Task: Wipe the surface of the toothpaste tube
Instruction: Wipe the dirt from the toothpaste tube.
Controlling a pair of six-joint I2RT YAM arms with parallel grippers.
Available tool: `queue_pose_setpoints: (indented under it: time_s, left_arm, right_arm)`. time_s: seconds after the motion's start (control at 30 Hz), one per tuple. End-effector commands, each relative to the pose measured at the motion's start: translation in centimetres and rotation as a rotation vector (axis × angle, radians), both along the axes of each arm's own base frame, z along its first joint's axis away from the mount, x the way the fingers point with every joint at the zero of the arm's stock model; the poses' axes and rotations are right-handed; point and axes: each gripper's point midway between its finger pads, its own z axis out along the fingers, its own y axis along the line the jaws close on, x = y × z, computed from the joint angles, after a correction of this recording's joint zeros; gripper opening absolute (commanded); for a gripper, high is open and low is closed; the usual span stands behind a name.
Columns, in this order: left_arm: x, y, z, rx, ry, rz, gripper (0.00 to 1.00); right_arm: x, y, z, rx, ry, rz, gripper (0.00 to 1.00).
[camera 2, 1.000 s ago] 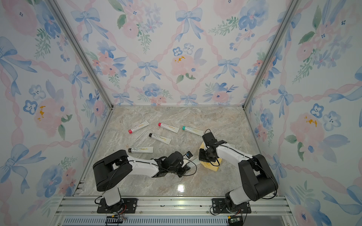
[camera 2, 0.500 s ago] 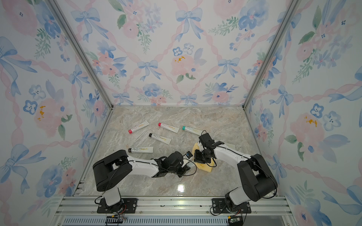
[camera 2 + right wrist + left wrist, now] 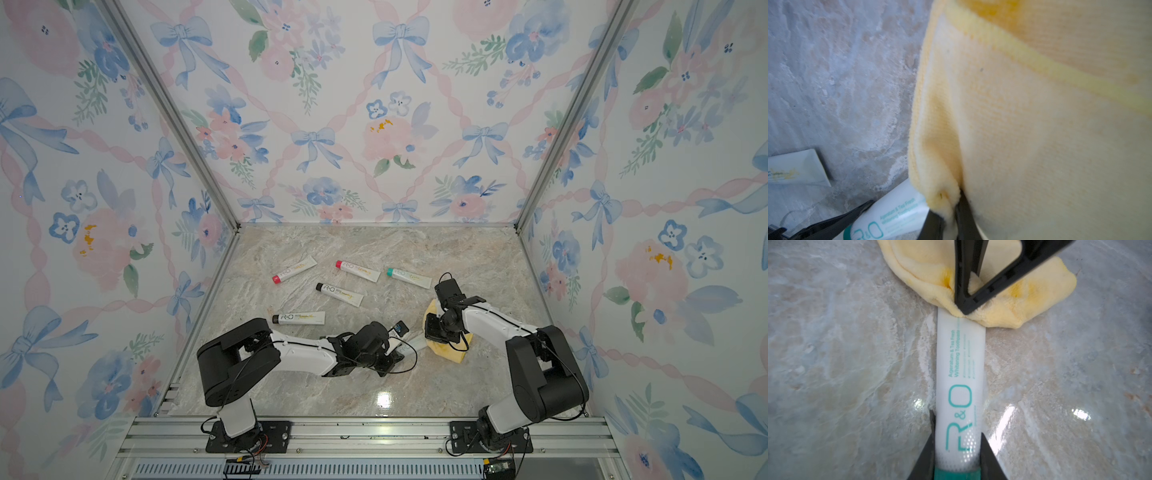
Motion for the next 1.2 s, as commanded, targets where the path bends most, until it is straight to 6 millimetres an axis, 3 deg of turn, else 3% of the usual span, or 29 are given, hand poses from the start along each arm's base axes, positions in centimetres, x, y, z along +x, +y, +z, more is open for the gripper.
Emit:
queue_pose_setpoints:
  time_s: [0.0,0.23,0.47,0.6,0.67,0.9,1.03,1.17]
  left_arm:
    - [-0.1,1.8,-2.1,0.077,0.024,0.025,0.22]
    - [-0.1,1.8,-2.0,0.077,0.022,0.027,0.22]
    - [-0.1,1.7,-2.1,0.076,0.023,0.026,0.22]
    - [-0.1,1.8,-2.0,0.077,0.022,0.027,0.22]
    - [-0.1,1.8,-2.0,0.076,0.022,0.027,0.22]
    - [-0.2,1.9,-2.0,0.076,0.023,0.026,0.22]
    - [-0.2,1.8,-2.0,0.076,0.026,0.025,0.22]
    - [-0.2,1.8,-2.1,0.076,0.026,0.023,0.22]
  right_arm:
    - [-2.7,-0.1,-2.0,-0.064,0.100,0.052,0.13]
    - [-5.2,4.1,-0.9,0.081,0.141,0.148,0.13]
    - [-6.4,5.9,0.0,0.166,0.158,0.172,0.13]
    - [-5.5,4.0,-1.2,0.081,0.154,0.140,0.13]
    - [-4.6,2.0,-1.7,0.012,0.139,0.096,0.13]
    - [-2.3,-2.6,-1.5,-0.160,0.078,0.015,0.13]
    - [-1.8,-3.6,-1.5,-0.189,0.064,-0.007,0.13]
    - [-2.1,-2.4,-1.8,-0.159,0.079,0.018,0.13]
